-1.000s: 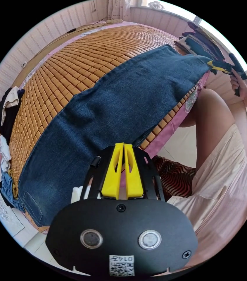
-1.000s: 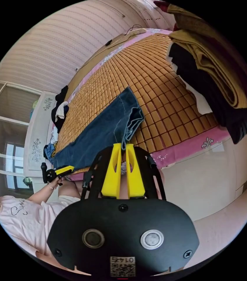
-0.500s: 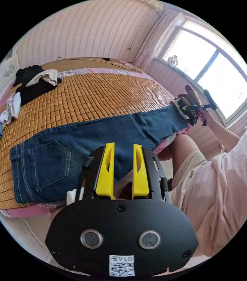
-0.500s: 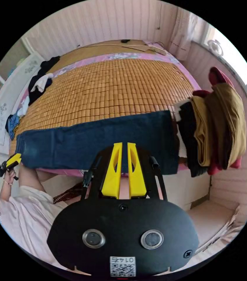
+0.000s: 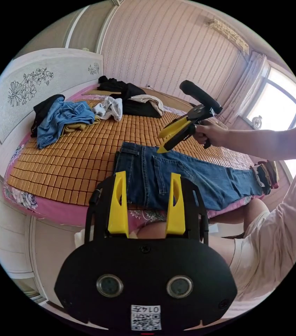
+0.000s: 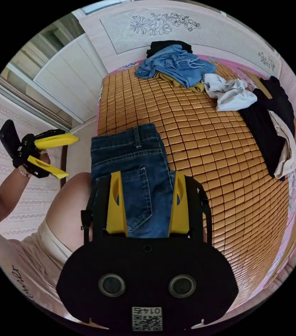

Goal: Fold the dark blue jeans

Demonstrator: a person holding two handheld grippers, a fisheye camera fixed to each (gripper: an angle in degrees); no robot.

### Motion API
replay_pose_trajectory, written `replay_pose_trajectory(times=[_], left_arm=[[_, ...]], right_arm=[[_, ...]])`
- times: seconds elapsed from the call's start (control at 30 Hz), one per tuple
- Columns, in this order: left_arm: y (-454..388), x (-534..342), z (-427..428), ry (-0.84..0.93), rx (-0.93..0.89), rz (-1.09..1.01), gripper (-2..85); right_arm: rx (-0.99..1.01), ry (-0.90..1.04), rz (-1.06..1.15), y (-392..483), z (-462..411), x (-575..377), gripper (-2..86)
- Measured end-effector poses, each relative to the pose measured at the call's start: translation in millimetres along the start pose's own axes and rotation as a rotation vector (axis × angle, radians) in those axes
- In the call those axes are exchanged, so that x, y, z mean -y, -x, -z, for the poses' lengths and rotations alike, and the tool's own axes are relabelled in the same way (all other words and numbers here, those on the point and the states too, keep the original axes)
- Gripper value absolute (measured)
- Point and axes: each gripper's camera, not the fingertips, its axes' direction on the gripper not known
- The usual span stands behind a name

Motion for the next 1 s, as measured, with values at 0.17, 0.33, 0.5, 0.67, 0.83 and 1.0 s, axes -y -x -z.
replay_pose_trajectory(times=[0.17,0.33,0.5,0.67,0.83,1.0], left_arm=[[36.3,21.6,-22.7,0.035,-0.015,-0.063,18.5],[41.3,41.0,-35.2,0.037,-0.006,-0.238,21.5],[45.5,53.0,-27.4,0.018,-0.223,-0.261,12.8],[43.6,68.7,-11.1,0.208,-0.223,-0.089,3.9],[89.8,71.7,-70.4,0.435,-0.027,0.227,2.9],[117.2,63.4,-87.4,0.434,-0.163,0.366,-0.2]], right_arm=[[0.017,0.069,0.003,-10.7,-9.9,51.3,6.3],[0.025,-0.141,0.385,43.0,52.1,28.7,0.1],[0.107,-0.243,0.543,67.6,102.4,31.2,-0.5],[0.176,-0.251,0.41,32.4,116.9,81.9,-0.4],[0.118,0.027,0.165,2.6,40.8,155.5,0.3],[0.123,0.192,-0.005,-14.5,-0.6,187.7,1.0]])
